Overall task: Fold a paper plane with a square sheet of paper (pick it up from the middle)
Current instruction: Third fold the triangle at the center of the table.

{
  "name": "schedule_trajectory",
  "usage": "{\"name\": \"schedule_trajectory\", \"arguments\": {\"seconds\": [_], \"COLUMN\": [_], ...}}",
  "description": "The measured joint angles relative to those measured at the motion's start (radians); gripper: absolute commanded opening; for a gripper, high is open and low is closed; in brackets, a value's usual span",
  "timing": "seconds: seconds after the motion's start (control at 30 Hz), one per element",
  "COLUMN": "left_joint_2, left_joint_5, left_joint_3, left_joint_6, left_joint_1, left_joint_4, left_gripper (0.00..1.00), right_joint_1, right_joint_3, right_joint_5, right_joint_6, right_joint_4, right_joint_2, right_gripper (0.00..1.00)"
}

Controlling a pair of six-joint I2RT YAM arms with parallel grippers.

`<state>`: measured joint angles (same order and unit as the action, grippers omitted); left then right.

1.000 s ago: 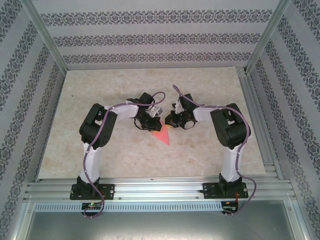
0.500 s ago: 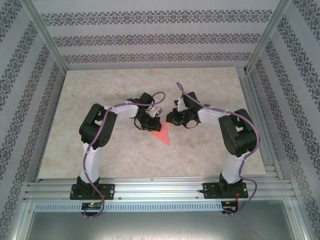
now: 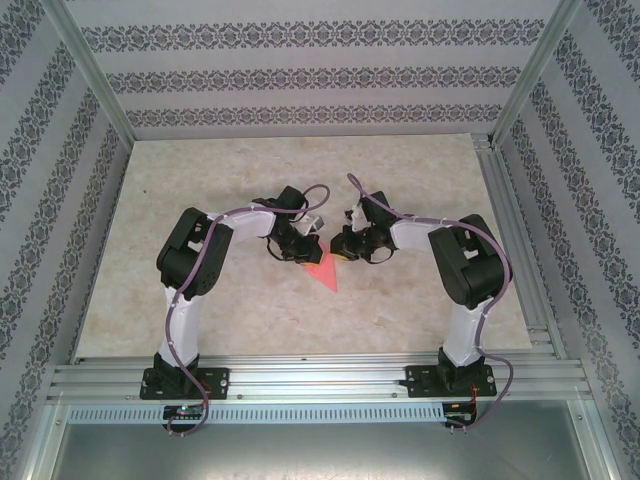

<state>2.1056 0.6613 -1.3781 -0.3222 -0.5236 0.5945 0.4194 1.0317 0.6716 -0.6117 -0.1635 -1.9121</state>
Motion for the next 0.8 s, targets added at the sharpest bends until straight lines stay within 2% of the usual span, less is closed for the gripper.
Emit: {"name": "schedule_trajectory", "arguments": {"seconds": [0.2,0.4,0.6,0.8], "left_joint_2": [-0.002,-0.004,-0.004,-0.004], "left_joint_5": [-0.003,-0.007,-0.007,-0.008], "left_joint_3": [0.001,0.003,0.003,0.003], "left_joint_6": [0.000,0.000,0.000,0.000], "left_joint_1": [0.000,0.000,0.000,0.000], "left_joint_4": [0.000,0.000,0.000,0.000], "left_gripper": [0.10,0.10,0.10,0.10], "right_joint_1": [0.000,0.000,0.012,0.080], "right_joint_3": [0.063,0.063,-0.030,-0.185], "right_joint_5": [-0.038,-0.058,-0.072,-0.064], "right_joint_6": [0.008,0.011,0.002,-0.060], "right_joint_4": [-0.026,-0.032,-0.042,0.038], "right_joint_2": [-0.079,-0.069,0.068,0.174], "right_gripper": [0.09,0.11,0.11,0.10]}}
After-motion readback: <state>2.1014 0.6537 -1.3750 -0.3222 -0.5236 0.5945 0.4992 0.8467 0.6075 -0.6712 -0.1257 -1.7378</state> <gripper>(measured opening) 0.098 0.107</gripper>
